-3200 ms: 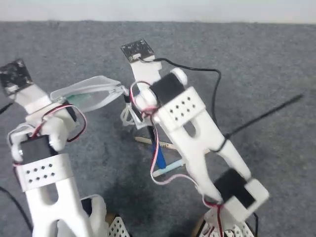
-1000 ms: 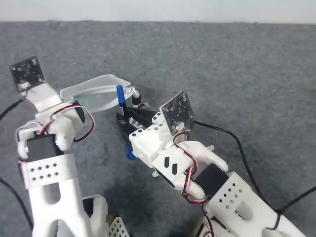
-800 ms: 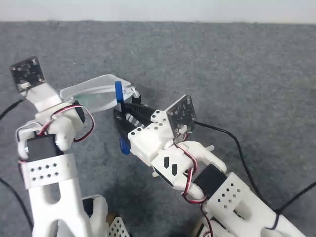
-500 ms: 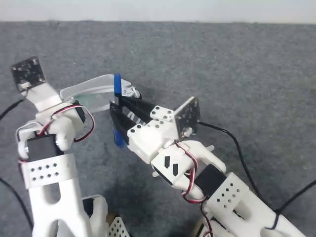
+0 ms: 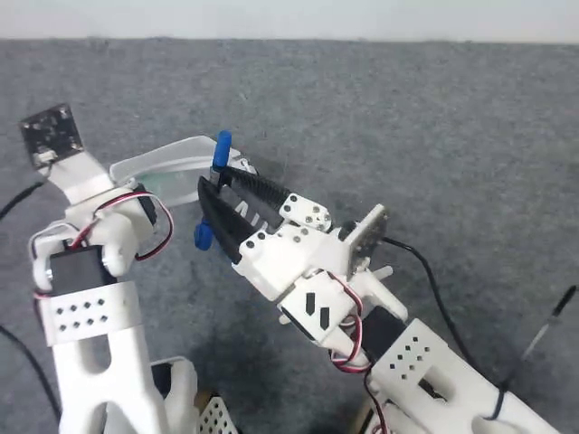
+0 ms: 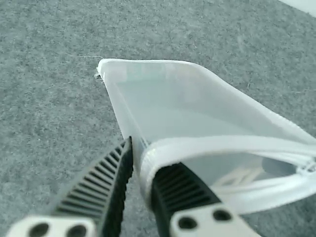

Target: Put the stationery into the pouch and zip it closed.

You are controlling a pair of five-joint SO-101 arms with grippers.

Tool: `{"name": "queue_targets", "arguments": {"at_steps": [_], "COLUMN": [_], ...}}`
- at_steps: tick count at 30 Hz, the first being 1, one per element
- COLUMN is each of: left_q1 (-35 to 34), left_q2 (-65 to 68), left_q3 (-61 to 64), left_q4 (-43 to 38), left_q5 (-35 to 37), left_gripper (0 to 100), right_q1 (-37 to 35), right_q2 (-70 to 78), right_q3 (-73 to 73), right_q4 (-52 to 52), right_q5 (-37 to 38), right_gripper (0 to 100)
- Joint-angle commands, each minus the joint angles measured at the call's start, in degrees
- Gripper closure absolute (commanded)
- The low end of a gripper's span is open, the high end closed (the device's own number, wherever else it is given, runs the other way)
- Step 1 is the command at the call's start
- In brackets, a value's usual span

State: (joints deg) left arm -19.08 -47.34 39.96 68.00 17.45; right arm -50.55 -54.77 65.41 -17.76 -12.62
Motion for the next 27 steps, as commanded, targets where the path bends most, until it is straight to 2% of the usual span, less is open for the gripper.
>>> {"name": "queue_targets", "arguments": {"at_steps": [1, 8, 27], "left_q1": [0.4, 0.4, 0.4], "left_q2": [-0.4, -0.4, -0.4], "left_q3": [-3.3, -3.2, -2.1], "left_q4": [-0.2, -0.2, -1.0], "left_q5": [0.4, 0.4, 0.4], "left_gripper": [99, 99, 99], "right_q1": [3.1, 4.3, 7.6], "right_q2": [-0.7, 9.4, 38.5], "right_q3": [-1.1, -3.1, -13.1], "right_q4": [-5.2, -18.9, -44.7], "right_q5": [0.4, 0.6, 0.8], "right_gripper": [99.2, 99.2, 99.2]}}
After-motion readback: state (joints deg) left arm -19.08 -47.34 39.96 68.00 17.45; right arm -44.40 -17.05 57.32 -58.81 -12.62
